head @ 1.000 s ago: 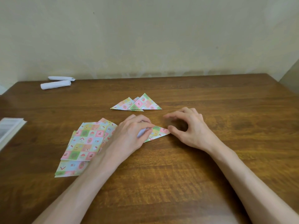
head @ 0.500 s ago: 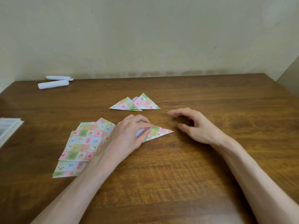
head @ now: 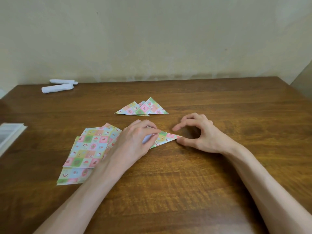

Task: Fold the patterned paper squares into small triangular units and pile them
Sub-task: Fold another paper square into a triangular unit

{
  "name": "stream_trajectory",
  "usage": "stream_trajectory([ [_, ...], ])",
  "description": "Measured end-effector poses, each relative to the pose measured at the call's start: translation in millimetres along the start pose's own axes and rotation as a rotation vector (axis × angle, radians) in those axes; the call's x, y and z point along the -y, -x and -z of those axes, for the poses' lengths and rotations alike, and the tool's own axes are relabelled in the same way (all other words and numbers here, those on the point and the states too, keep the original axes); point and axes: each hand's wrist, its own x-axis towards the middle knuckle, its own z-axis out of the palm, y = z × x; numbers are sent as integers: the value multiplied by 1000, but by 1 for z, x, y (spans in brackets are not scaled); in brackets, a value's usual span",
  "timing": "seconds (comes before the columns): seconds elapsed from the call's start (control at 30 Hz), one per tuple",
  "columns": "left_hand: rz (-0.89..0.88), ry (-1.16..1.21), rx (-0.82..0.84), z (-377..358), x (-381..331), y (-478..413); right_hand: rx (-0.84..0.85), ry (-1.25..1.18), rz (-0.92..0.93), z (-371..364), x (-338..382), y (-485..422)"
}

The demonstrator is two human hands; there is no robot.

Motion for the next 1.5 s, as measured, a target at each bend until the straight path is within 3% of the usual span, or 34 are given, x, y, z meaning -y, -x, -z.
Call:
stream_trajectory([
  [1.07,-29,8,-46,-4,4,2,-23,5,-141,-6,11,-10],
  [1.2,-27,16,-46,-4,4,3,56,-86,-161,0,4,-12],
  [1.33,-22,17,-50,-4,3,2,-1,-313,-195,4,1,-12],
  [1.5,-11,5,-34,-3,2,2,-22,-180,-179,-6,1,-14],
])
